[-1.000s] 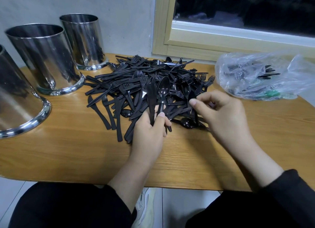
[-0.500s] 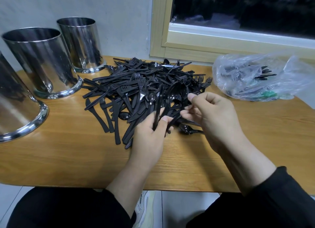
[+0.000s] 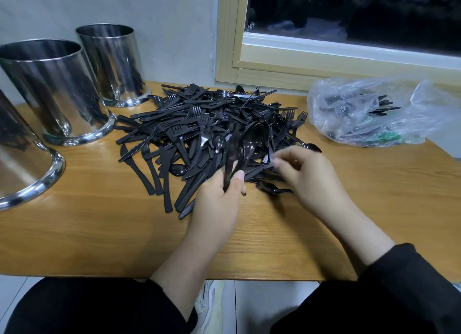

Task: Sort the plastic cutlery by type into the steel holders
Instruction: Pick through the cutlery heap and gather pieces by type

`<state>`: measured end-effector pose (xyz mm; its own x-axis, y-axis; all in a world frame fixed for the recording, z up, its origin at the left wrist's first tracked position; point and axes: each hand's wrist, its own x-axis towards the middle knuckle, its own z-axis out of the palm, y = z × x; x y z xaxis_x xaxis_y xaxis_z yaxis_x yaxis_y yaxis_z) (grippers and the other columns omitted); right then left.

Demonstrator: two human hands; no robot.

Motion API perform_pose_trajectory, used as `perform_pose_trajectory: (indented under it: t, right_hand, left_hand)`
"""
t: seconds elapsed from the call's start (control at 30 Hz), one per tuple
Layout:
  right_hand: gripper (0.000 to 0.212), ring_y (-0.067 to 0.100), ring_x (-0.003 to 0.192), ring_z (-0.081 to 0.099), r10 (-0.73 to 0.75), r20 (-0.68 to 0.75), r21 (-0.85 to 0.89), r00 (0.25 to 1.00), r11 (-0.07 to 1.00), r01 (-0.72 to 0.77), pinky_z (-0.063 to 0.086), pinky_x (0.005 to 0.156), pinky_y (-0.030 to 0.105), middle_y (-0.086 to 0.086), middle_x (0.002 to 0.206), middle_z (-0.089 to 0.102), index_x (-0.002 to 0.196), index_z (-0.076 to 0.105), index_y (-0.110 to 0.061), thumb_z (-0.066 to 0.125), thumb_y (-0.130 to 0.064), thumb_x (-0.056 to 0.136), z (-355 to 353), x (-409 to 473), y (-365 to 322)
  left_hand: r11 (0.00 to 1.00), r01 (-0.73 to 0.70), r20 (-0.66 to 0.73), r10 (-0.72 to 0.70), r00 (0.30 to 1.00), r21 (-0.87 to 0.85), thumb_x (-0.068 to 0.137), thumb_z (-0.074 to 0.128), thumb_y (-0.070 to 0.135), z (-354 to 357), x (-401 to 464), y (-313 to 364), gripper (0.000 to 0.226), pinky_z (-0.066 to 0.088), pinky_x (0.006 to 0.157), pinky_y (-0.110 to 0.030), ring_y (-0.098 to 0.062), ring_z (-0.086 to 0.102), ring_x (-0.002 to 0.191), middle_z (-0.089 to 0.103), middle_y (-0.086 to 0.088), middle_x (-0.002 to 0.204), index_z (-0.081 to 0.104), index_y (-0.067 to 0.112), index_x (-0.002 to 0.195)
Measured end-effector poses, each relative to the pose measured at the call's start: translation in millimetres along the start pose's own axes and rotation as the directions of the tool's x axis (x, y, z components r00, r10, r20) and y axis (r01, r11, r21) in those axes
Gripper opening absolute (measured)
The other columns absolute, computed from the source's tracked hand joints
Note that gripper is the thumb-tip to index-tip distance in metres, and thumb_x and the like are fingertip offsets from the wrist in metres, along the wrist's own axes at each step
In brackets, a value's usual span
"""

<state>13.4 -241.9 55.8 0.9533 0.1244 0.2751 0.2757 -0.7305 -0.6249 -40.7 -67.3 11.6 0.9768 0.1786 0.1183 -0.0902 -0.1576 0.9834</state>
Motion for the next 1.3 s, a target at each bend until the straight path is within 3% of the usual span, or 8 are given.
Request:
perform_pose_trajectory:
  t: [0.07, 0.27, 0.43, 0.63, 0.83, 1.0, 1.17, 1.3]
  right_hand:
    - [0.017, 0.014, 0.096, 0.061, -0.088, 0.150, -0.230, 0.985, 0.965, 0.121, 0.045, 0.083, 0.027, -0.007, 0.104, 0.064, 0.109, 0.073, -0.021, 0.070, -0.023, 0.092, 3, -4, 18]
    - [0.039, 0.020, 0.109, 0.056, -0.148, 0.284, -0.299, 0.947, 0.925, 0.234, 0.049, 0.092, 0.035, -0.004, 0.115, 0.058, 0.130, 0.065, -0.020, 0.070, -0.021, 0.092, 15, -12, 30]
    - [0.015, 0.017, 0.092, 0.058, -0.146, 0.276, -0.272, 0.950, 0.936, 0.223, 0.044, 0.076, 0.027, -0.007, 0.099, 0.055, 0.108, 0.070, -0.022, 0.066, -0.018, 0.094, 15, -12, 25]
    - [0.007, 0.008, 0.067, 0.058, 0.071, -0.057, 0.127, 0.996, 0.990, -0.063, 0.042, 0.062, 0.018, -0.005, 0.073, 0.067, 0.084, 0.069, -0.019, 0.073, -0.021, 0.090, -11, -7, 17]
    - [0.010, 0.016, 0.062, 0.063, 0.279, -0.067, 0.688, 0.958, 0.708, -0.158, 0.052, 0.059, 0.021, 0.012, 0.073, 0.062, 0.085, 0.065, -0.007, 0.074, -0.011, 0.090, -23, -2, 0]
    - [0.020, 0.017, 0.053, 0.049, 0.385, -0.138, 0.749, 0.913, 0.644, -0.159, 0.044, 0.060, 0.037, 0.001, 0.056, 0.056, 0.077, 0.060, -0.013, 0.073, -0.019, 0.092, -18, 5, 8]
    - [0.019, 0.014, 0.049, 0.049, 0.433, -0.158, 0.774, 0.887, 0.613, -0.161, 0.042, 0.053, 0.031, 0.003, 0.058, 0.062, 0.079, 0.060, -0.009, 0.073, -0.017, 0.091, -11, 15, 10]
    - [0.025, 0.013, 0.047, 0.047, 0.397, -0.161, 0.710, 0.903, 0.682, -0.174, 0.039, 0.048, 0.027, 0.002, 0.058, 0.064, 0.076, 0.061, -0.009, 0.073, -0.023, 0.092, -10, 23, 13]
  left_hand:
    - [1.000, -0.005, -0.002, 0.004, 1.000, -0.010, 0.106, 0.048, 0.032, 0, 0, 2, 0.036, 0.024, 0.050, -0.030, -0.019, 0.029, 0.051, 0.035, 0.000, 0.056, 0.055, 0.016, 0.074]
    - [1.000, 0.003, -0.035, -0.004, 0.999, -0.025, 0.105, 0.049, 0.032, 0, 0, 4, 0.038, 0.026, 0.049, -0.030, -0.018, 0.030, 0.049, 0.036, -0.002, 0.055, 0.058, 0.013, 0.073]
    - [0.999, 0.013, -0.044, -0.015, 0.999, -0.042, 0.105, 0.049, 0.031, 0, -2, 5, 0.037, 0.028, 0.049, -0.030, -0.019, 0.032, 0.047, 0.038, 0.000, 0.050, 0.057, 0.013, 0.074]
    - [1.000, -0.023, -0.035, 0.022, 0.999, -0.009, 0.106, 0.050, 0.029, 9, -4, 10, 0.035, 0.044, 0.057, -0.013, -0.016, 0.062, 0.057, 0.067, -0.007, 0.061, 0.065, 0.013, 0.079]
    - [0.995, 0.025, 0.092, -0.016, 0.996, -0.093, 0.106, 0.051, 0.020, 37, 7, 27, 0.020, 0.048, 0.064, -0.008, -0.012, 0.074, 0.072, 0.078, 0.008, 0.087, 0.069, 0.023, 0.098]
    - [0.989, 0.070, 0.178, -0.047, 0.983, -0.128, 0.107, 0.050, 0.020, 48, 11, 31, 0.021, 0.054, 0.059, -0.023, -0.018, 0.074, 0.067, 0.079, 0.001, 0.088, 0.071, 0.018, 0.106]
    - [0.992, 0.096, 0.263, -0.072, 0.962, -0.079, 0.107, 0.048, 0.035, 53, 20, 25, 0.039, 0.035, 0.051, -0.030, -0.019, 0.044, 0.049, 0.053, -0.003, 0.055, 0.064, 0.009, 0.083]
    - [0.992, 0.090, 0.299, -0.060, 0.952, -0.087, 0.101, 0.058, 0.037, 54, 31, 22, 0.034, 0.028, 0.050, -0.031, -0.017, 0.031, 0.052, 0.040, -0.003, 0.064, 0.055, 0.009, 0.081]
